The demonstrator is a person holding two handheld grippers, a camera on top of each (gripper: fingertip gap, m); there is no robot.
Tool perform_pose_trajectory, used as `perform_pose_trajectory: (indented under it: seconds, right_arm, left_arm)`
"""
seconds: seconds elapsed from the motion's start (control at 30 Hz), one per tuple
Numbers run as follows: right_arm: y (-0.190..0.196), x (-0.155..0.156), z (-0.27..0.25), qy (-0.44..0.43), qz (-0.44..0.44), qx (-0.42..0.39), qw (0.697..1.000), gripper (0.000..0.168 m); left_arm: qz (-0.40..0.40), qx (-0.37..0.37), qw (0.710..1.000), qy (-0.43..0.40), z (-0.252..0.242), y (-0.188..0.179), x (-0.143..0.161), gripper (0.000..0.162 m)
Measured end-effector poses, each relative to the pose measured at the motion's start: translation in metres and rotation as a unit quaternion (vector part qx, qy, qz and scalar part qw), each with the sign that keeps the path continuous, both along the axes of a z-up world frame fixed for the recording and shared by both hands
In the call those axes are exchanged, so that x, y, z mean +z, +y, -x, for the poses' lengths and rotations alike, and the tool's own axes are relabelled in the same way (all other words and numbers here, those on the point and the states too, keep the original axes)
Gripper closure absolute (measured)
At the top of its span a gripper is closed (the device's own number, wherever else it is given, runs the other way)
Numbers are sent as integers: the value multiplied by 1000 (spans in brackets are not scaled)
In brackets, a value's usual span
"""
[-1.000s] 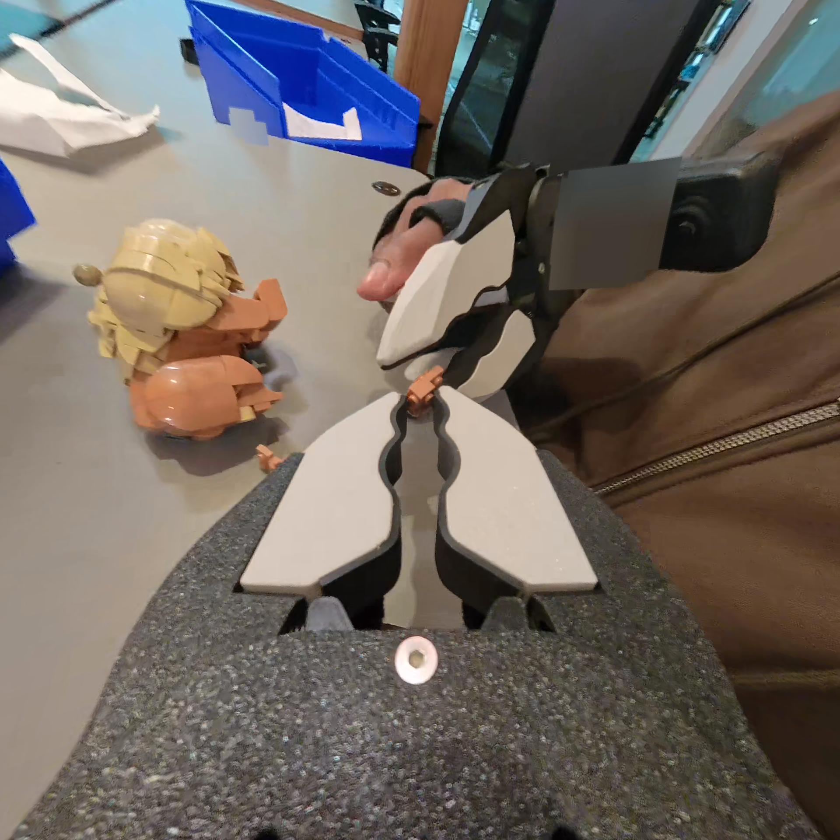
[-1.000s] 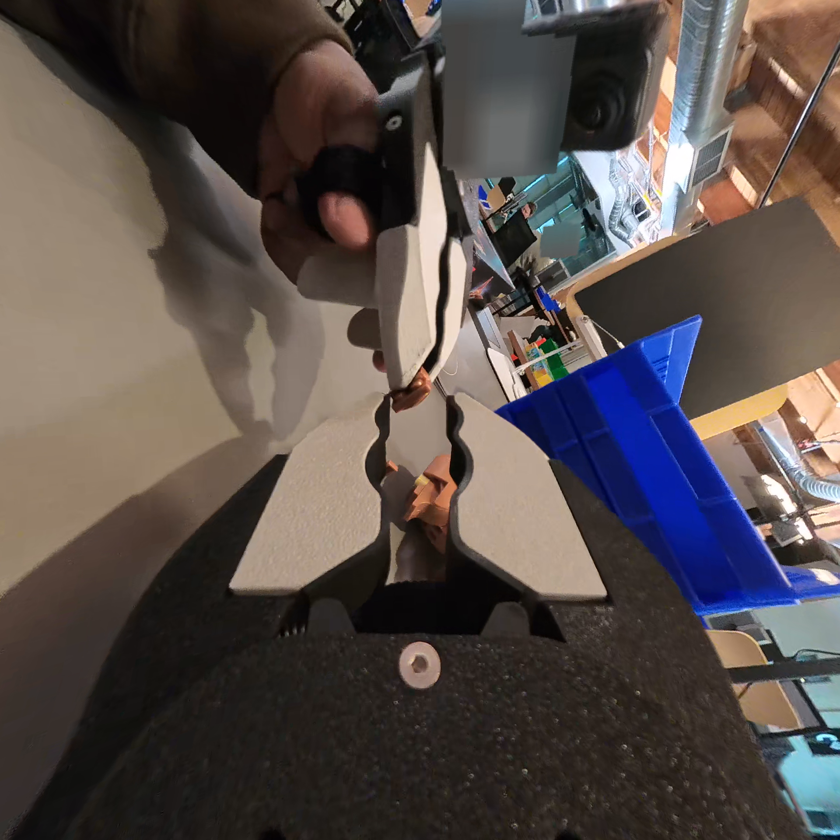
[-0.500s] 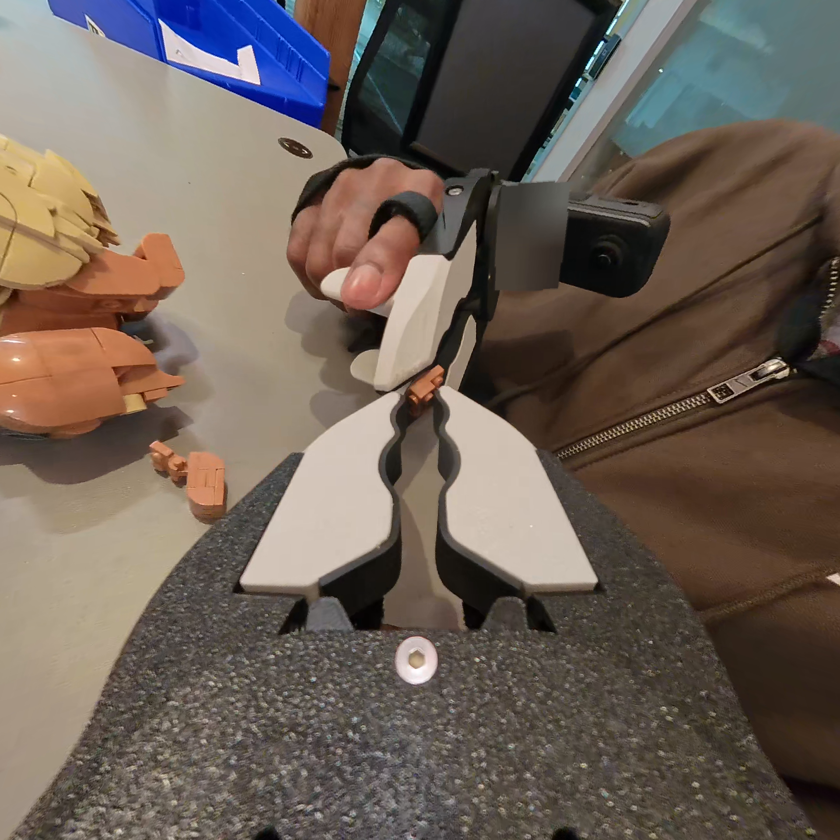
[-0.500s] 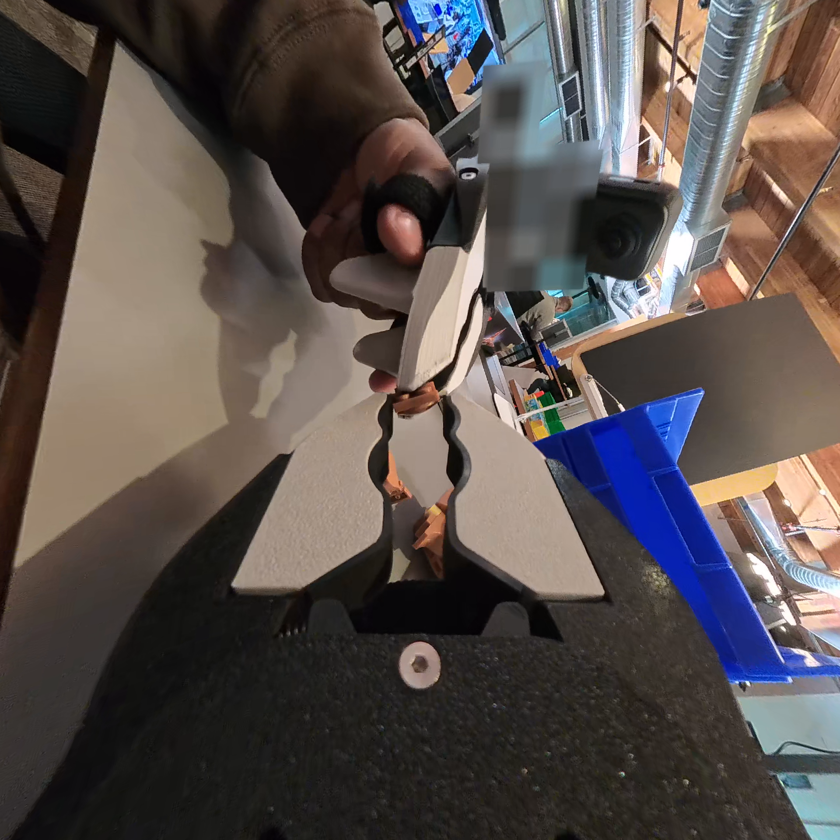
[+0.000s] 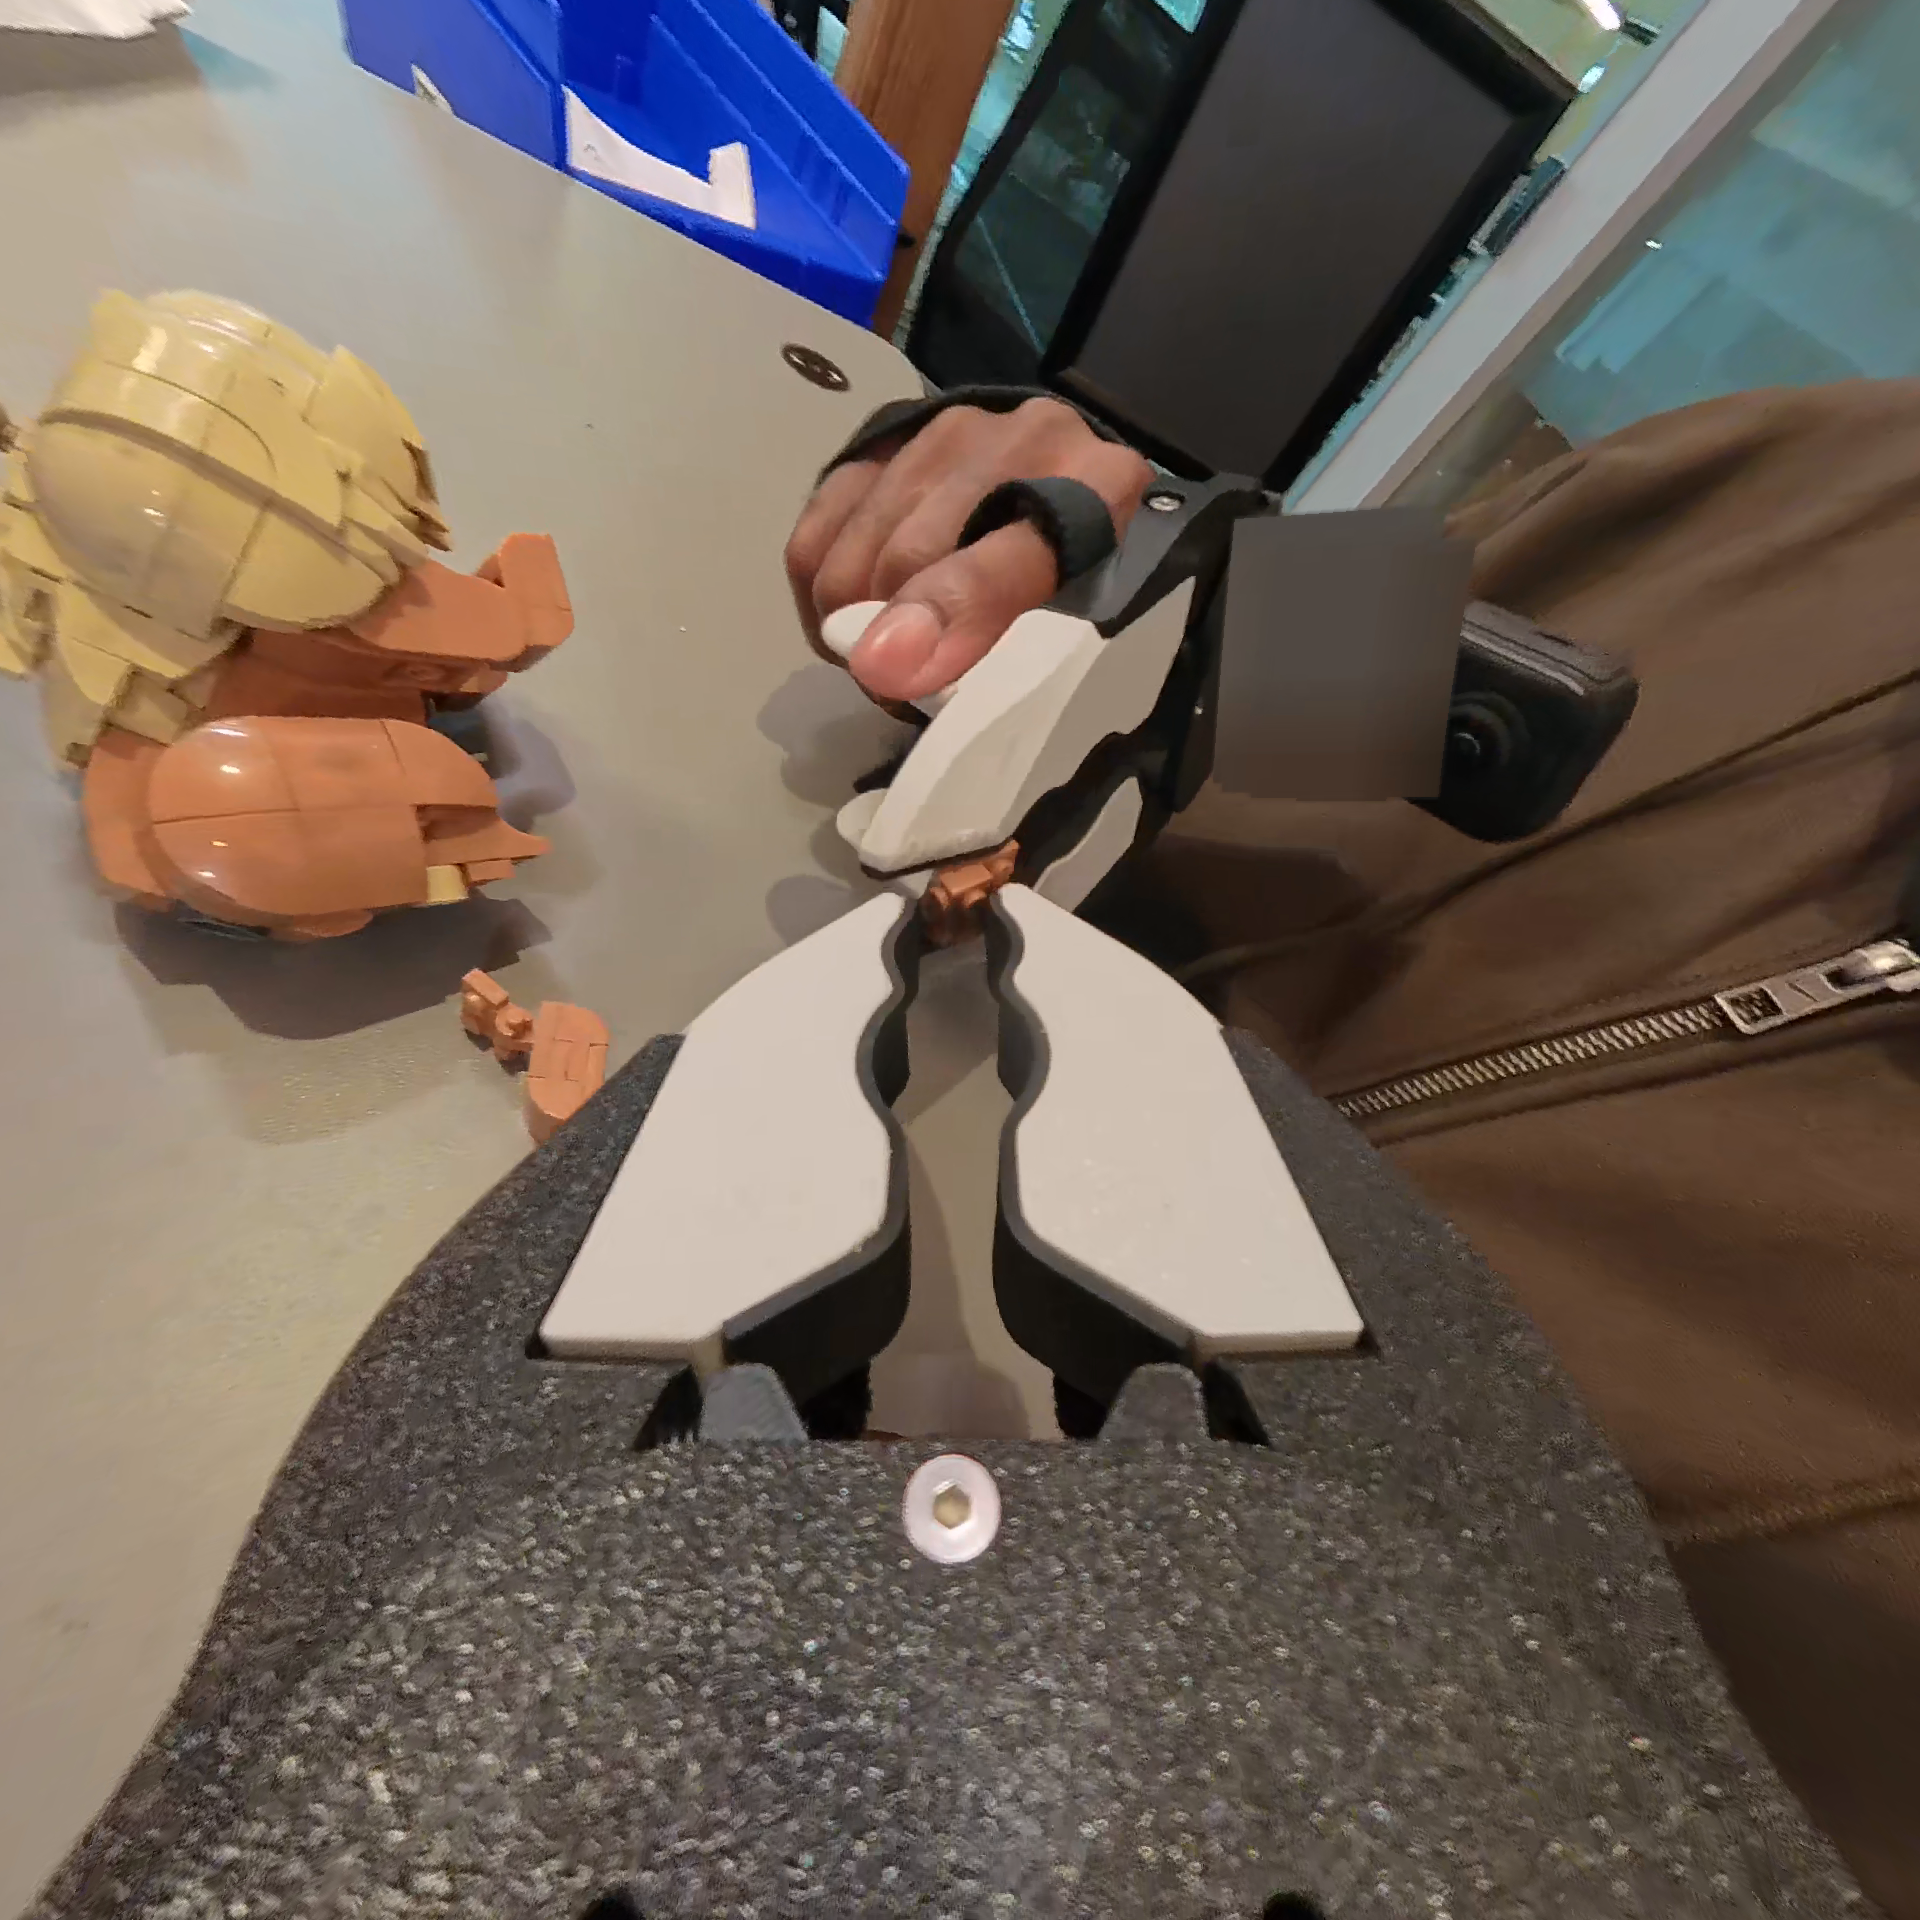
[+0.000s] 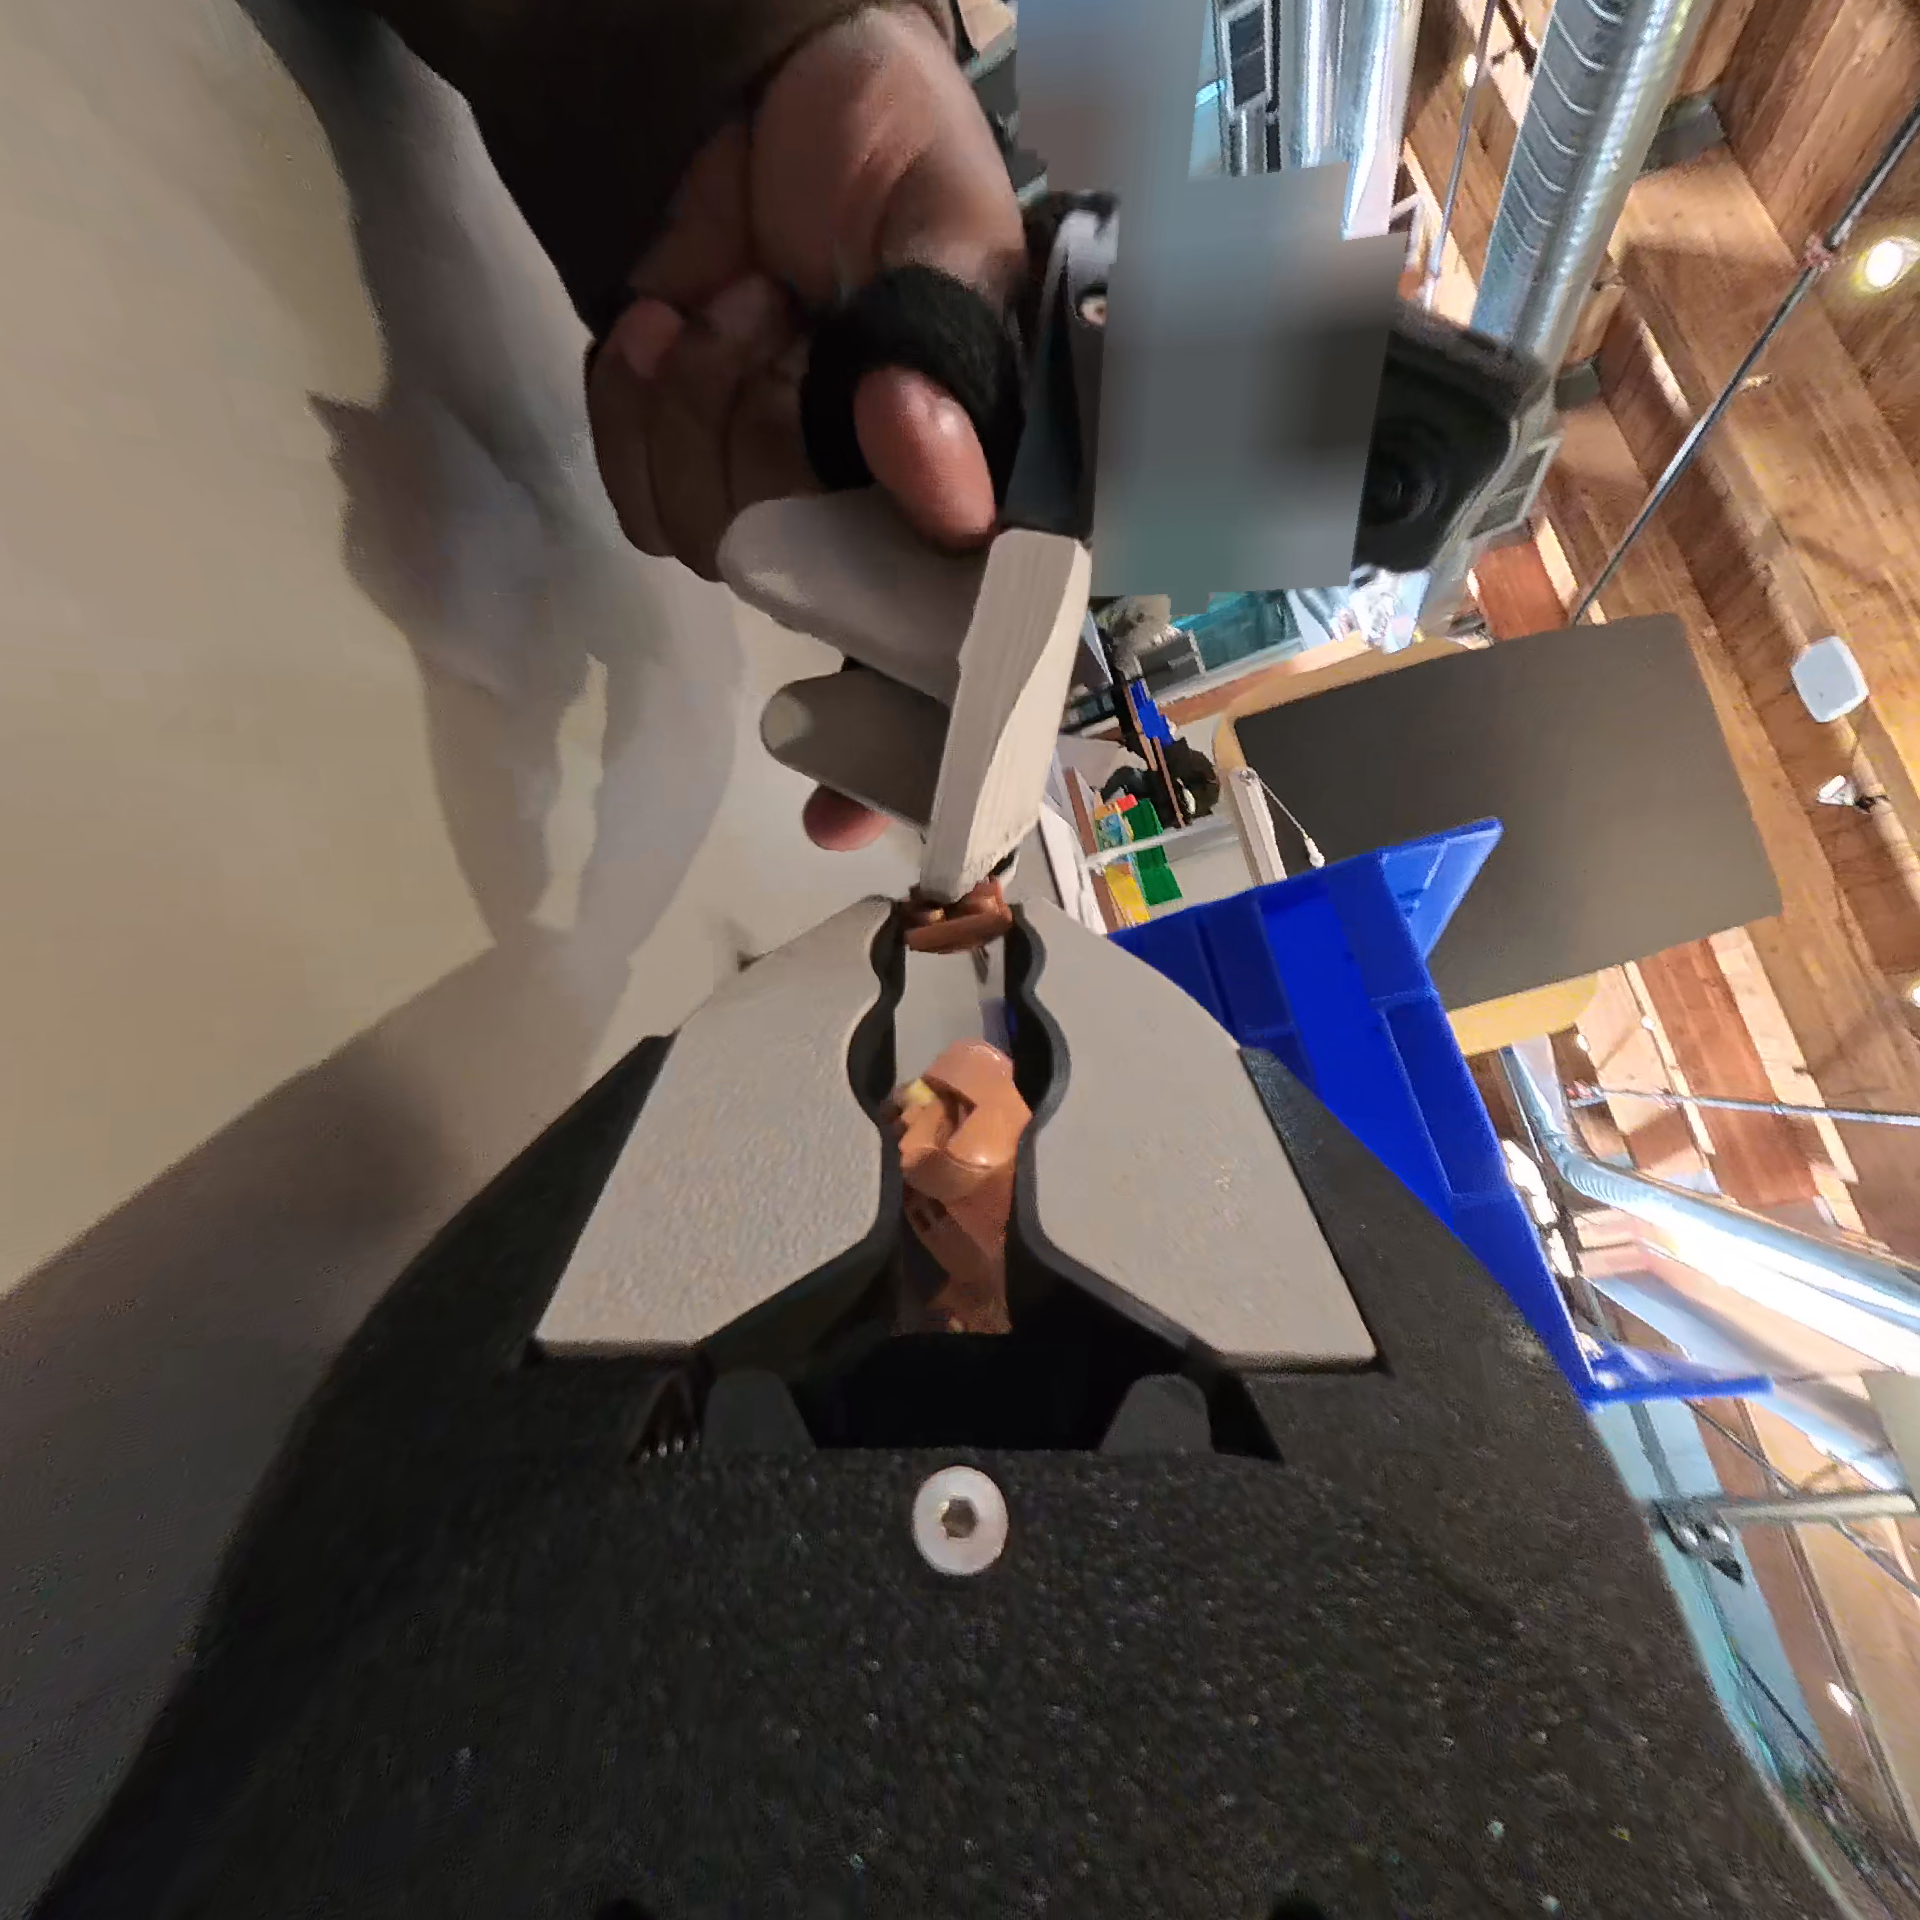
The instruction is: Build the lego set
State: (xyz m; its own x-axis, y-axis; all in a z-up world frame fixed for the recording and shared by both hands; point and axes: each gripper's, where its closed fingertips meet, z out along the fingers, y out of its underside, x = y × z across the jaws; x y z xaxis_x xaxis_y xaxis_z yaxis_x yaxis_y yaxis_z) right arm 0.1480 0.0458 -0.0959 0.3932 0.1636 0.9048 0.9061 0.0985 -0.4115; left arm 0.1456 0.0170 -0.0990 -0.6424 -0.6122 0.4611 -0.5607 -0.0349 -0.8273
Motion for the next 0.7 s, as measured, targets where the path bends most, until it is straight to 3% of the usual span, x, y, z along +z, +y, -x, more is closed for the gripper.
perform_pose_trajectory:
  seconds: [0.2, 0.4, 0.7]
  right_arm:
    - [2, 4, -8, 10, -9, -28, 1000, 151]
    - [2, 5, -11, 17, -16, -36, 999, 151]
    - [7, -1, -20, -19, -17, -71, 997, 150]
  left_arm:
    - [-86, 49, 993, -57, -9, 8, 1, 145]
    - [-147, 58, 980, -118, -12, 7, 4, 152]
    - [-167, 98, 977, -89, -16, 10, -1, 152]
